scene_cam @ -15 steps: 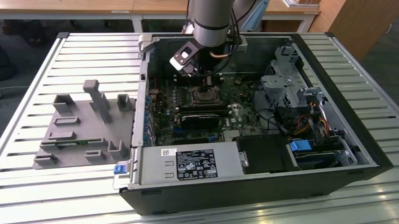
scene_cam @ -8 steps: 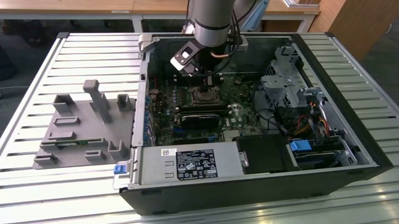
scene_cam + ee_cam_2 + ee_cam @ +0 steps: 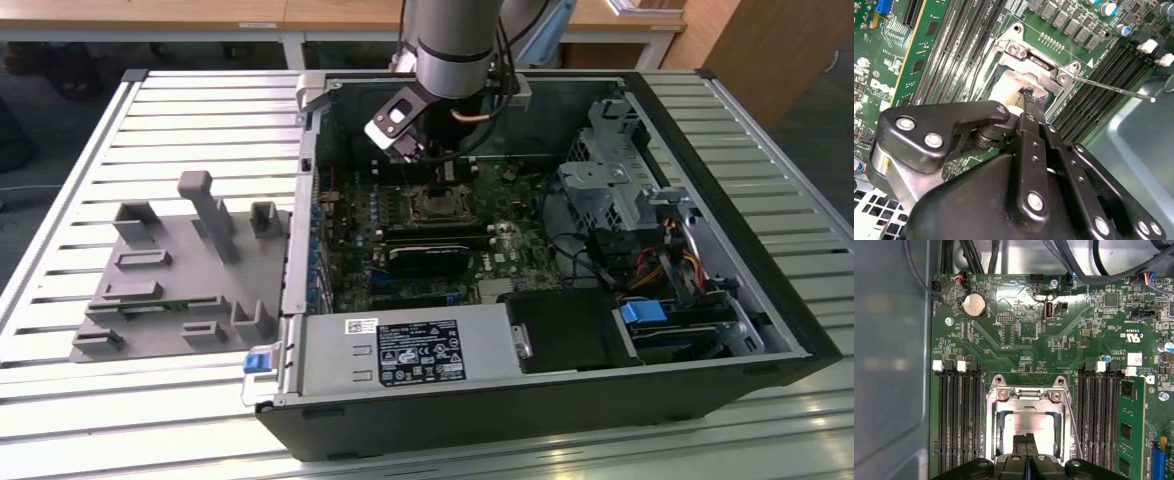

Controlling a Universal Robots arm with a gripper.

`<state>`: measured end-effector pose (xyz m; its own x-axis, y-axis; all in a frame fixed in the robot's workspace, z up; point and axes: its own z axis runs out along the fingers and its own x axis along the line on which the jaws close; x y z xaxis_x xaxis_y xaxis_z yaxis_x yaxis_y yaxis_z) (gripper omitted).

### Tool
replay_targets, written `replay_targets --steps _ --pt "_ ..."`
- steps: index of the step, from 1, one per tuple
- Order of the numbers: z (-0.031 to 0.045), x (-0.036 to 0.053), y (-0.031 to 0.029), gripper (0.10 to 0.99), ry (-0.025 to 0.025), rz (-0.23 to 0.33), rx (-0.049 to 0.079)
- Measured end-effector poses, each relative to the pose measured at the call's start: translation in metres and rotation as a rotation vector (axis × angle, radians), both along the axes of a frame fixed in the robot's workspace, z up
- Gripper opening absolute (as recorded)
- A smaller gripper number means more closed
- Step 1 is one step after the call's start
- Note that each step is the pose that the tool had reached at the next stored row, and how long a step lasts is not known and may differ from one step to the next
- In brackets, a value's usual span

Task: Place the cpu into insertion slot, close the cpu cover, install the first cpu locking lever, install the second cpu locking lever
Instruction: 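Install the first cpu locking lever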

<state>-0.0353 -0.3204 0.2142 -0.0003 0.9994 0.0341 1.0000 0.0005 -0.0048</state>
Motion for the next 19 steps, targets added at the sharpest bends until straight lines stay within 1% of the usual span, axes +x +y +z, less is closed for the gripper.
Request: replay_targets --steps 6,9,14,19 --pt "0.0049 0.0001 0.0 0.118 -0.0001 0.0 0.0" --pt "0.0103 0.0001 0.0 0.118 0.0 0.0 0.0" --pt "0.0274 0.0001 0.0 0.118 -0.0002 0.0 0.0" --pt "0.0475 0.0001 0.0 0.118 -0.0009 0.0 0.0"
